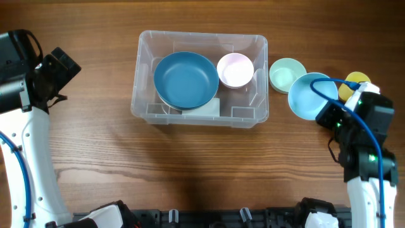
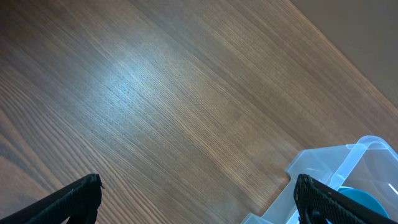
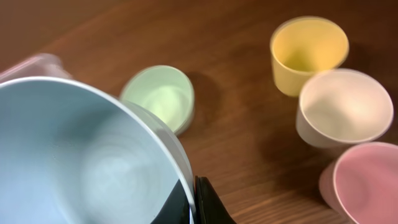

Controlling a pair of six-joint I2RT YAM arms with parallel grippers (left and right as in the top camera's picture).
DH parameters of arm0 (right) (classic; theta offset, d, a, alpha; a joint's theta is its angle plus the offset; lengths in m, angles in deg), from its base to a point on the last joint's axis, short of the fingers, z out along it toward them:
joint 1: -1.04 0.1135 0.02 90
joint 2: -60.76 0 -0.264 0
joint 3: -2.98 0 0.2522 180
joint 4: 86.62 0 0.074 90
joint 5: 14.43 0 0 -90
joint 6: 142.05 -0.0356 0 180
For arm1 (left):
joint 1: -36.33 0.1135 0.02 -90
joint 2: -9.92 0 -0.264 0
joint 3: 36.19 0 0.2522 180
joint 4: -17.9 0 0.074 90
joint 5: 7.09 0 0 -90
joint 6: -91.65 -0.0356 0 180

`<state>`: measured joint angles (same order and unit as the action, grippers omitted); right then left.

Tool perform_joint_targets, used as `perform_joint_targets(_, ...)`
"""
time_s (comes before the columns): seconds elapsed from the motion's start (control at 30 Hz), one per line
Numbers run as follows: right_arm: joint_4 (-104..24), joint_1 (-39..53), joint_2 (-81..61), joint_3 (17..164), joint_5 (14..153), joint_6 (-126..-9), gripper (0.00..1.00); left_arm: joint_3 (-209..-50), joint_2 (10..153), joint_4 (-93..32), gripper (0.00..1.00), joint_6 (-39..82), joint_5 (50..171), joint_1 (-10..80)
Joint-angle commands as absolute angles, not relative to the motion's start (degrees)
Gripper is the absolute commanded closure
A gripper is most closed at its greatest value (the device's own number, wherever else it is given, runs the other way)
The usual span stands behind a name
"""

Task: Pack container
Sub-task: 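Carry the light blue bowl into the pink bowl and release it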

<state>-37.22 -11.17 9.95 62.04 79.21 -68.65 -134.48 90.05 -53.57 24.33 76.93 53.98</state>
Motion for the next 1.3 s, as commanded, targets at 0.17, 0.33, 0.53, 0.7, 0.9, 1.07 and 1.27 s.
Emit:
perform_joint_targets(0.17, -35.65, -11.13, 9.97, 72.82, 88.58, -63.67, 0.96, -135.20, 89.57, -53.59, 0.00, 24.85, 77.02, 54.25)
perform_joint_targets(0.33, -35.23, -8.44, 6.80, 77.63, 89.35, -61.40, 0.96, -135.20, 89.57, -53.59, 0.00, 24.85, 77.02, 54.25)
perform_joint_targets(0.53, -35.95, -0.24, 0.81, 82.17, 87.49, -61.05, 0.96, -135.20, 89.57, -53.59, 0.00, 24.85, 77.02, 54.25)
perform_joint_targets(0.7, -37.70, 8.56, -6.66, 86.72, 82.01, -59.32, 0.95, -135.20, 89.57, -53.59, 0.00, 24.85, 77.02, 54.25)
perform_joint_targets(0.9, -40.37, 16.96, -16.10, 89.78, 72.41, -58.01, 0.95, -135.20, 89.57, -53.59, 0.00, 24.83, 77.02, 54.25)
perform_joint_targets(1.07, -44.65, 19.36, -23.82, 90.26, 68.50, -58.29, 0.95, -135.20, 89.57, -53.59, 0.00, 24.83, 77.02, 54.25)
perform_joint_targets(1.27, -48.46, 19.36, -30.44, 90.26, 68.48, -59.71, 0.95, -135.20, 89.57, -53.59, 0.00, 24.85, 77.02, 54.25)
